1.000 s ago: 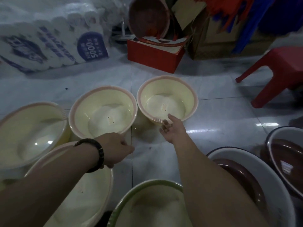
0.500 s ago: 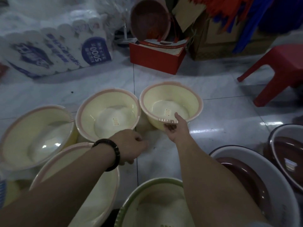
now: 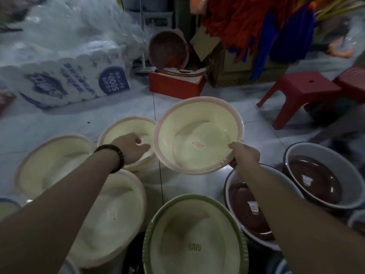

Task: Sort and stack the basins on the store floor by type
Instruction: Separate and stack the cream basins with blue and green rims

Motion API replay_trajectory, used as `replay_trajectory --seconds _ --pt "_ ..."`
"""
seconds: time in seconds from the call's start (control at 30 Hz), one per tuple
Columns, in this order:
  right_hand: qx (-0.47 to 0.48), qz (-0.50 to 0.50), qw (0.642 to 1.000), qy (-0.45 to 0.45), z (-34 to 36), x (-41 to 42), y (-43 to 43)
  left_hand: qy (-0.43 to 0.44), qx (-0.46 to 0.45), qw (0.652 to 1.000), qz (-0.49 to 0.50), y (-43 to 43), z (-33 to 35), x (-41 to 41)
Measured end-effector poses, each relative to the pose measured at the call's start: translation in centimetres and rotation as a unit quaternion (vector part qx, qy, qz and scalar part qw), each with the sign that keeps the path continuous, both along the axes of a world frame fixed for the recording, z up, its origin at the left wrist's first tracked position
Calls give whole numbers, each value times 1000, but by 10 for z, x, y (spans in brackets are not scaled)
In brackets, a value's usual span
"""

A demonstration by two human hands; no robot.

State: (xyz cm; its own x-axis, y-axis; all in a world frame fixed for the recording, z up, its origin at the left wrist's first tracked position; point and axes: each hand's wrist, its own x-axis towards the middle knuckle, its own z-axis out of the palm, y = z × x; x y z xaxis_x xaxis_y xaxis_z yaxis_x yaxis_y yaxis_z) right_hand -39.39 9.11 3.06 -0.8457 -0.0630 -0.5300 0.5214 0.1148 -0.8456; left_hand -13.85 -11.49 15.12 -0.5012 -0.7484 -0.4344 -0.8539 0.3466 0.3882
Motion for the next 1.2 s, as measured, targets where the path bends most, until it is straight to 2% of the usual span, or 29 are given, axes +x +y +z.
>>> replay_trajectory --seconds 0.17,0.23,0.33,0.4,0.57,0.77,0.97,1.07,1.2 --pt "-17 104 994 8 53 45 59 133 83 975 158 19 -12 50" --pt "-7 149 989 6 64 63 80 165 70 972 152 34 -18 66" --pt "15 201 979 16 70 83 107 194 -10 974 116 54 -37 86" --pt "16 218 976 18 62 93 125 197 -2 973 120 70 -51 99" --pt "2 167 986 31 13 119 169 141 22 979 142 116 -102 114" --pt "99 209 972 46 -48 156 220 89 65 975 193 169 -171 132" --pt "132 269 953 37 -85 167 230 -5 73 991 112 174 -210 141" --pt "146 275 950 8 -101 172 228 -15 89 991 97 175 -225 141" --pt "176 288 941 -26 -105 169 219 -20 184 976 116 171 -254 142"
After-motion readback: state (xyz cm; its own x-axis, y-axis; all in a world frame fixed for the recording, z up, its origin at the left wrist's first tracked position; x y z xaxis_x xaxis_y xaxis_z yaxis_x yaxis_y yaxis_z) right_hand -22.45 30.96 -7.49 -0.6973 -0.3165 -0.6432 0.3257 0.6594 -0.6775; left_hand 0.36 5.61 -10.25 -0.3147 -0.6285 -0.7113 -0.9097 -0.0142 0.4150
